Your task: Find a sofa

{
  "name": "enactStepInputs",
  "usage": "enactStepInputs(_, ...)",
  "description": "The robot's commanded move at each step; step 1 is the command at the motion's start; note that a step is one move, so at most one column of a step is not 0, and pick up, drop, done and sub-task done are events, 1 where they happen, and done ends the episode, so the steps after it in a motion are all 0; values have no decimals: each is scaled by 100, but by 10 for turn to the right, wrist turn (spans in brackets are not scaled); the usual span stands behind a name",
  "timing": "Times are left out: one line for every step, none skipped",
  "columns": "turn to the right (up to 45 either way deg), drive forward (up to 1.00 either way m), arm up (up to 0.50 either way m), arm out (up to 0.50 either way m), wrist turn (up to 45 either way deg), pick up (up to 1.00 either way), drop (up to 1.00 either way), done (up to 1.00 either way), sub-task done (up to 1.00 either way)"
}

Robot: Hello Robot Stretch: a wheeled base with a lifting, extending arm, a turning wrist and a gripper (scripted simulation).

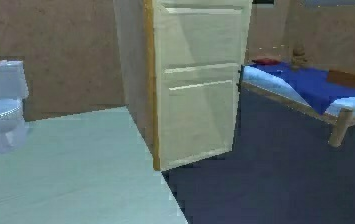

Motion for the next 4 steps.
enactStepInputs(450,0,0,0,0,0,0,0,0)
enactStepInputs(0,100,0,0,0,0,0,0,0)
enactStepInputs(30,0,0,0,0,0,0,0,0)
enactStepInputs(0,25,0,0,0,0,0,0,0)
